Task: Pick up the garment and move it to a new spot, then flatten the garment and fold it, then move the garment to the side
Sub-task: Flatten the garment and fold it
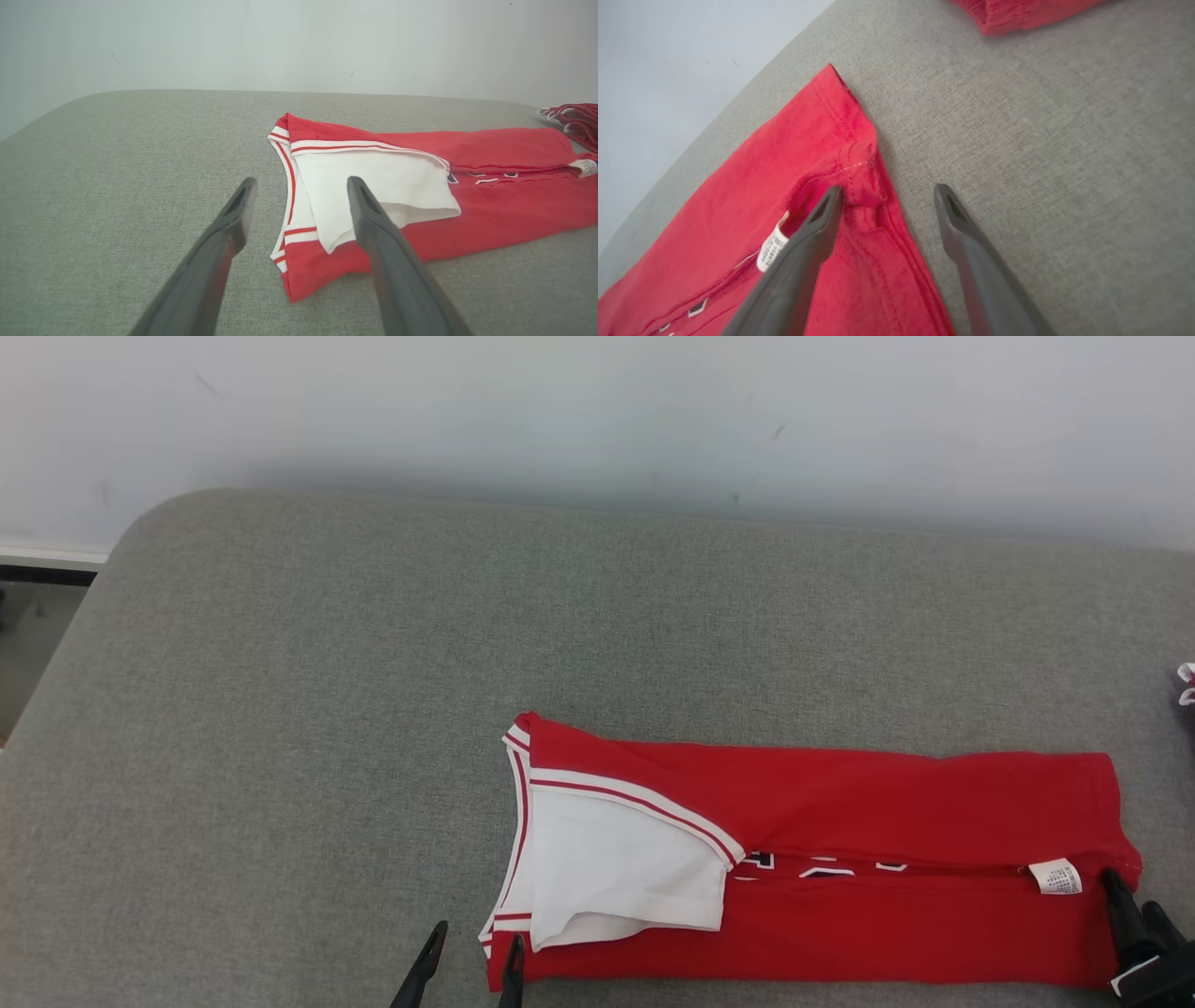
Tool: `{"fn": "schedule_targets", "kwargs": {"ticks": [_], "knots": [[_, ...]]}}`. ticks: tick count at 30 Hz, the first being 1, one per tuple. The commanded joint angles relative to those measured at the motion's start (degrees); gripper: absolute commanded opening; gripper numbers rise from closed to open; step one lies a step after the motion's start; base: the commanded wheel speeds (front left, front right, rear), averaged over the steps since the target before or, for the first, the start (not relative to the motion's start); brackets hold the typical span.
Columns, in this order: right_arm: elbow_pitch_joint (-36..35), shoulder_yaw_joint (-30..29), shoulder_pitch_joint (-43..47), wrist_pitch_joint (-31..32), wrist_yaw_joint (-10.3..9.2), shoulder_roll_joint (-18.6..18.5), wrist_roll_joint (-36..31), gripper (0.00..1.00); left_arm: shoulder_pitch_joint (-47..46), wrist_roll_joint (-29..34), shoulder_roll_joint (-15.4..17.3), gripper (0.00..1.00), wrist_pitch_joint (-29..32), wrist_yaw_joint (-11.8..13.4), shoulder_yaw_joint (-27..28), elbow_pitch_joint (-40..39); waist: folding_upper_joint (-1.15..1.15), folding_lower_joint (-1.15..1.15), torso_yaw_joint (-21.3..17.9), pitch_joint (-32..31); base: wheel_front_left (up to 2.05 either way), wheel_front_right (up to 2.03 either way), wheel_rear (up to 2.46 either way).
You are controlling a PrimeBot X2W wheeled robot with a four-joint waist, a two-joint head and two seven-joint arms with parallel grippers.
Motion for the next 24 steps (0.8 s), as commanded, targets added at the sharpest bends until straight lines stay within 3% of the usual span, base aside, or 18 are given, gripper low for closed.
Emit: {"fn": "schedule_targets", "kwargs": {"ticks": [1, 3, 4, 7, 8, 24], "knots": [[0.5, 0.4, -0.4, -0.2, -0.16, -0.2, 0.6, 1.00, -0.7, 0.3, -0.2, 1.00, -0.3, 0.0, 0.2, 0.0, 0.00, -0.01, 0.1, 0.2, 0.00, 0.00, 0.00], [1.0, 1.0, -0.7, -0.3, -0.16, -0.4, 1.1, 0.92, -0.6, 0.5, -0.4, 1.00, -0.3, -0.4, 0.4, 0.1, 0.00, -0.01, 0.0, 0.4, 0.00, 0.00, 0.00], [1.2, 1.4, -0.8, -0.3, -0.16, -0.5, 1.3, 0.79, -0.7, 0.5, -0.5, 1.00, -0.3, -0.5, 0.5, 0.1, 0.00, -0.01, -0.1, 0.5, 0.00, 0.00, 0.00], [1.8, 2.5, -1.1, 0.1, -0.16, -0.5, 2.2, 0.10, -0.8, 0.8, -0.7, 1.00, -0.3, -0.8, 0.8, 0.2, 0.00, -0.01, -0.2, 0.6, 0.00, 0.00, 0.00], [1.9, 3.0, -1.1, 0.3, -0.16, -0.5, 2.3, 0.00, -0.8, 0.9, -0.8, 1.00, -0.3, -0.9, 0.9, 0.2, 0.00, -0.01, -0.2, 0.6, 0.00, 0.00, 0.00], [-1.8, 7.5, -0.3, -3.2, -0.16, -4.3, 6.5, 0.00, -0.6, 2.6, -1.9, 1.00, -0.3, -2.1, 2.6, 0.4, 0.00, -0.01, -1.0, 0.1, 0.00, 0.00, 0.00]]}}
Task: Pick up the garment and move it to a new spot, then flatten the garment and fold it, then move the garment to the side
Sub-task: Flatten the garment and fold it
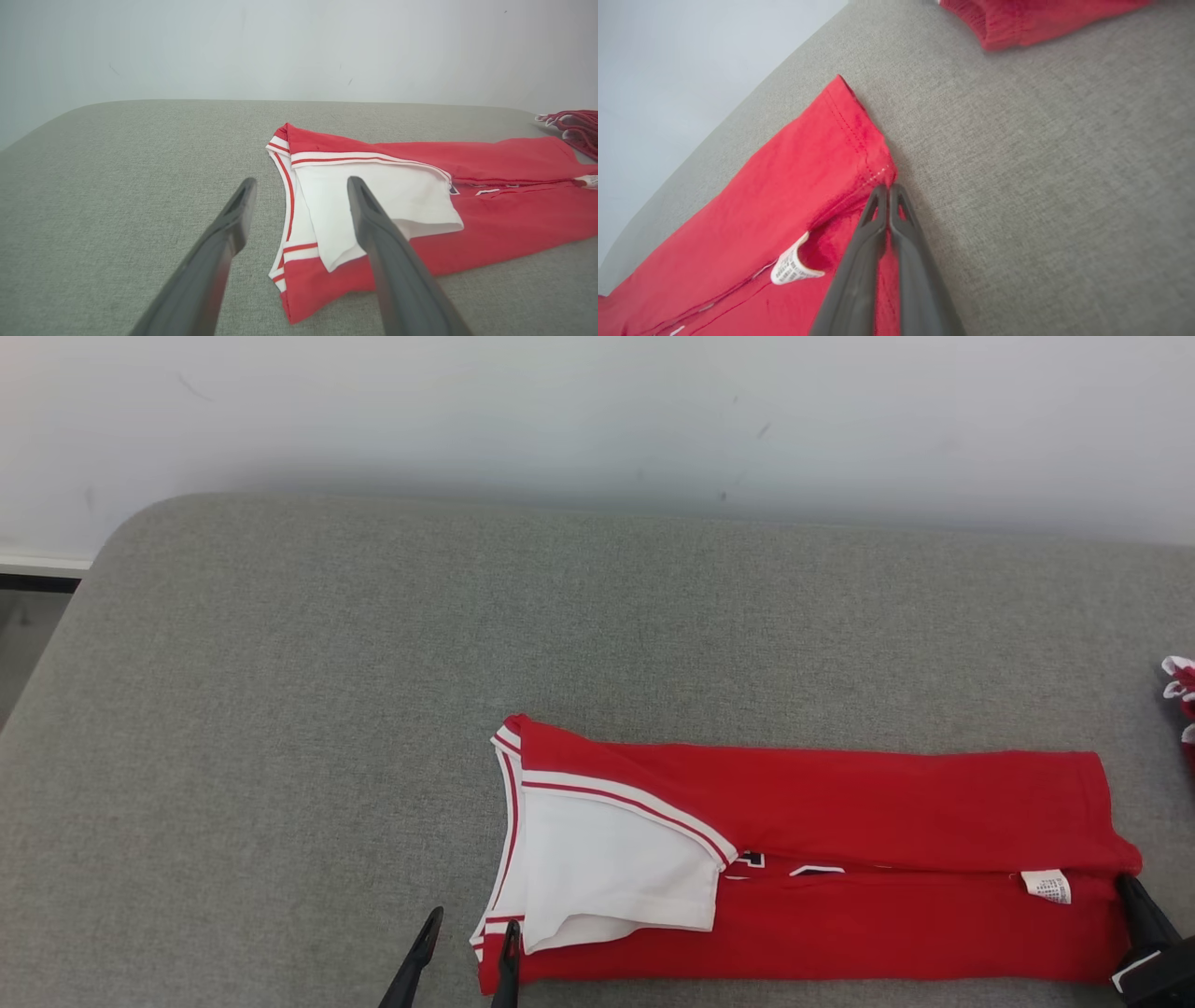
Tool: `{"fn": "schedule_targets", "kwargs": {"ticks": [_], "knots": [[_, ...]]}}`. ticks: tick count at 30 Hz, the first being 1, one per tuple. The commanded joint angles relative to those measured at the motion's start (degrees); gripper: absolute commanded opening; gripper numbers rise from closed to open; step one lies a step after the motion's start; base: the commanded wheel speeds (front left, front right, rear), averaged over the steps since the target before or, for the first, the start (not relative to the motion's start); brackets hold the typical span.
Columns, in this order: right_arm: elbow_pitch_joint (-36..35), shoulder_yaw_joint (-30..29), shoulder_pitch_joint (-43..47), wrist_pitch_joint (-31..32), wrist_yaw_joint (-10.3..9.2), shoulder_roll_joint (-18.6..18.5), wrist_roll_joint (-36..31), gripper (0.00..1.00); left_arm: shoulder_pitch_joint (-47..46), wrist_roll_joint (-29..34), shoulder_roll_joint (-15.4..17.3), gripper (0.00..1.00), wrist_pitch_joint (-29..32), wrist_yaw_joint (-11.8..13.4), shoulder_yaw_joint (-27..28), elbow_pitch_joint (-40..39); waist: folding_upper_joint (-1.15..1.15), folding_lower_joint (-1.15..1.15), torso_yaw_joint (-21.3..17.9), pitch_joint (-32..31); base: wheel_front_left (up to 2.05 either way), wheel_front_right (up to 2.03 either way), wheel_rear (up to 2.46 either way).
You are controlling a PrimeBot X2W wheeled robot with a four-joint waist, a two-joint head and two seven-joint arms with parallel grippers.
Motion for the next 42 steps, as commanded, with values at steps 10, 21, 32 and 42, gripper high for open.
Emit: {"fn": "schedule_targets", "kwargs": {"ticks": [10, 21, 32, 42], "knots": [[-1.4, 2.6, 0.9, -0.6, -0.16, -1.8, 2.5, 0.92, -0.1, 1.4, -1.1, 1.00, -0.3, -1.2, 0.7, 0.5, -0.01, -0.01, 0.4, 0.1, 0.00, 0.00, 0.00], [2.2, 4.9, -0.7, -0.2, -0.17, -1.3, 4.2, 1.00, 0.3, 2.5, -1.5, 1.00, -0.3, -1.8, 1.3, 0.3, -0.01, -0.01, 1.3, 0.4, 0.00, 0.00, 0.00], [2.6, 7.5, -1.0, 0.2, -0.16, -1.9, 5.0, 0.00, 0.6, 2.9, -2.3, 1.00, -0.3, -2.4, 1.9, 0.3, -0.01, -0.01, 1.2, 0.1, 0.00, 0.00, 0.00], [-0.6, 7.1, -0.2, -2.4, -0.17, -6.5, 5.7, 0.00, 1.0, 3.3, -2.9, 1.00, -0.3, -3.0, 2.5, 0.7, -0.01, -0.01, -0.1, -1.0, 0.00, 0.00, 0.00]]}}
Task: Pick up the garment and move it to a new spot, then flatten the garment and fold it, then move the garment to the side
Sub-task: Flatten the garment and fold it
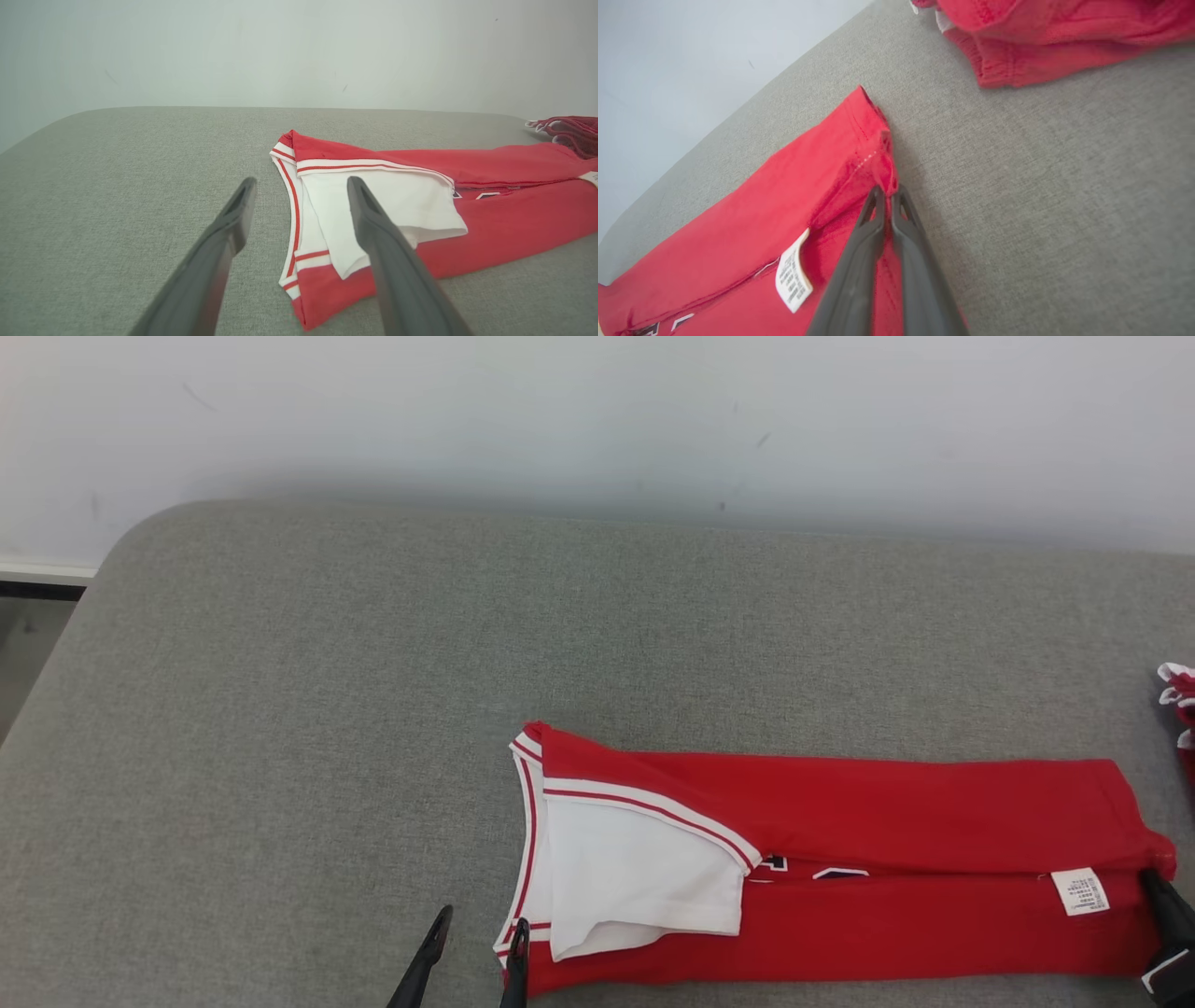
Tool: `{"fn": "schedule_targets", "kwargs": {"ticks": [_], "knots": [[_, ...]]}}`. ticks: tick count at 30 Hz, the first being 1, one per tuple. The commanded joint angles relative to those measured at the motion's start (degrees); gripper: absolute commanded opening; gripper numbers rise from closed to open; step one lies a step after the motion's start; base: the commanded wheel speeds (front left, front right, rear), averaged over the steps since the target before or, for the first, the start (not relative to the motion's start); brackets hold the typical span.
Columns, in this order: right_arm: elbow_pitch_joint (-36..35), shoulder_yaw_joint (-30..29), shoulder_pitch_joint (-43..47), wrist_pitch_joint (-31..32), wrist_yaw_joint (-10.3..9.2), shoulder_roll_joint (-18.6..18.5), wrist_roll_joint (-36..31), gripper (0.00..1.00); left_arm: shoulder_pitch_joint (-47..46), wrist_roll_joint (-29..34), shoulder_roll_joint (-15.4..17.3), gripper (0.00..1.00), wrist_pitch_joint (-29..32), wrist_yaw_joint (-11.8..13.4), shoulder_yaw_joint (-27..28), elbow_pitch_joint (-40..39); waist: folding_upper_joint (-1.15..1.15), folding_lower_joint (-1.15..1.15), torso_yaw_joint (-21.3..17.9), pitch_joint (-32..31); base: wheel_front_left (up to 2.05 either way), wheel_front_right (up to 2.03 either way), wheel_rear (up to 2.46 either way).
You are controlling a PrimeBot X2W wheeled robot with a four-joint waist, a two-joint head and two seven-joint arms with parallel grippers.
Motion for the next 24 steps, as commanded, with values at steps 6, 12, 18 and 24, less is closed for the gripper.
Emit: {"fn": "schedule_targets", "kwargs": {"ticks": [6, 12, 18, 24], "knots": [[-5.6, 0.2, 0.8, 0.4, -0.17, -2.2, 1.5, 0.00, 0.8, 0.6, -0.3, 1.00, -0.3, -0.4, 0.3, 0.4, 0.00, 0.00, -0.7, -0.9, 0.00, 0.00, 0.00], [-17.2, 1.4, 1.9, 0.4, -0.17, -2.8, 1.3, 0.00, 1.2, 0.7, -0.7, 1.00, -0.3, -0.9, 0.4, 0.8, 0.00, 0.00, -1.0, -1.7, 0.00, 0.00, 0.00], [-24.4, 3.5, 0.6, 1.1, -0.17, -2.1, -1.2, 0.00, 1.4, 0.9, -1.0, 1.00, -0.3, -1.4, 0.2, 1.3, 0.00, 0.00, -0.3, -2.8, 0.00, 0.00, 0.00], [-28.3, 5.3, -2.4, 1.9, -0.16, 0.8, -4.2, 0.00, 1.5, 0.9, -1.0, 1.00, -0.3, -1.8, 0.2, 1.7, 0.00, 0.00, 1.4, -2.9, 0.00, 0.00, 0.00]]}}
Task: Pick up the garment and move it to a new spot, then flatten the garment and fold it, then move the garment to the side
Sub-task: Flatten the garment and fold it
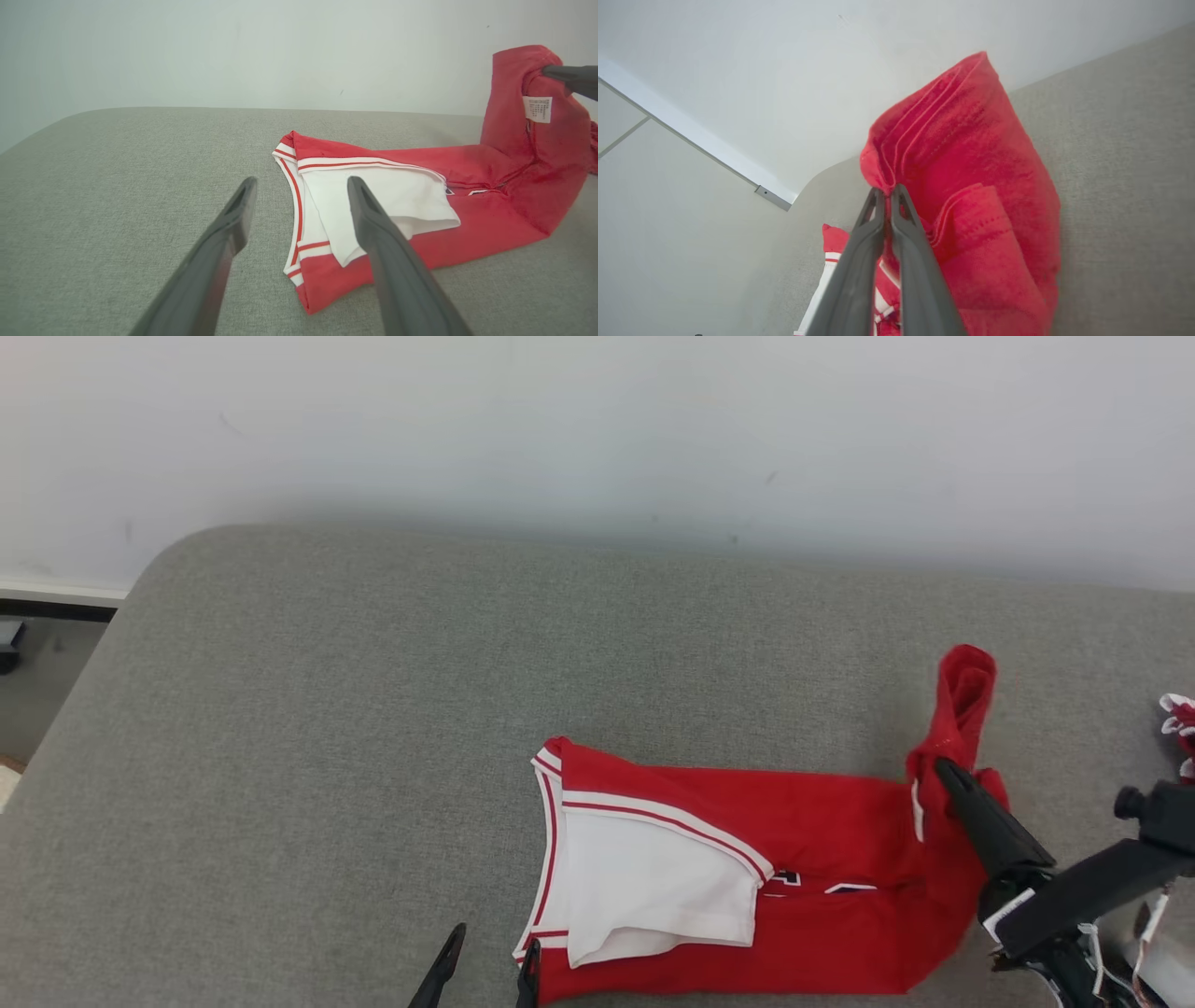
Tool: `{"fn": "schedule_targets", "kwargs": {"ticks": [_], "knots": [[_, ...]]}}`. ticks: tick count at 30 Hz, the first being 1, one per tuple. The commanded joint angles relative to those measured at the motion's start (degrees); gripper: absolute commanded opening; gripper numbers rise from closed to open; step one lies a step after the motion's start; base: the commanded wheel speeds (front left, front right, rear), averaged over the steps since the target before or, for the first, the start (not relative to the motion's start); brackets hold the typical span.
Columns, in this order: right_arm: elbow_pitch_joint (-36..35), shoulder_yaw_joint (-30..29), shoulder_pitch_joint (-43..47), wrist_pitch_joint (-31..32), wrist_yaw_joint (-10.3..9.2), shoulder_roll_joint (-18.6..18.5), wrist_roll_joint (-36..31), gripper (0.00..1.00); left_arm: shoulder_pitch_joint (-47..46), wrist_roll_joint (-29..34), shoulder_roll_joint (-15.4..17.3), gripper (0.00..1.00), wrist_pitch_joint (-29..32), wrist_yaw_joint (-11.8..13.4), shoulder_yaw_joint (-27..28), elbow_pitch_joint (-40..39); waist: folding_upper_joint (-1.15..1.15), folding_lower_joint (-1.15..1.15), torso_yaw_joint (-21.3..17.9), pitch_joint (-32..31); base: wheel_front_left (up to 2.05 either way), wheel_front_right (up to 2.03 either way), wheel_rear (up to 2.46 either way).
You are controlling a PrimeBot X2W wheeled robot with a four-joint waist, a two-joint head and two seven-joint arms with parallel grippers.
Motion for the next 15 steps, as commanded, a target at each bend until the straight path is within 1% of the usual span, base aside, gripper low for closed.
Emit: {"fn": "schedule_targets", "kwargs": {"ticks": [1, 7, 15], "knots": [[-0.3, 0.2, -1.1, 0.2, -0.14, 0.7, -0.6, 0.00, 0.5, 0.3, -0.2, 1.00, -0.3, 0.1, 0.0, 0.2, 0.00, 0.00, 0.7, 0.1, 0.00, 0.00, 0.00], [0.3, 2.7, -5.0, 3.1, -0.14, 5.1, -4.5, 0.00, 0.0, 0.2, -0.8, 1.00, -0.3, -0.2, -0.1, 0.3, 0.00, 0.00, 2.8, 0.9, 0.00, 0.00, 0.00], [3.1, 5.6, -8.7, 7.5, -0.14, 12.8, -8.3, 0.00, -0.7, -0.1, -1.4, 1.00, -0.3, -0.6, -0.2, 1.1, 0.00, 0.00, 5.4, 1.9, 0.00, 0.00, 0.00]]}}
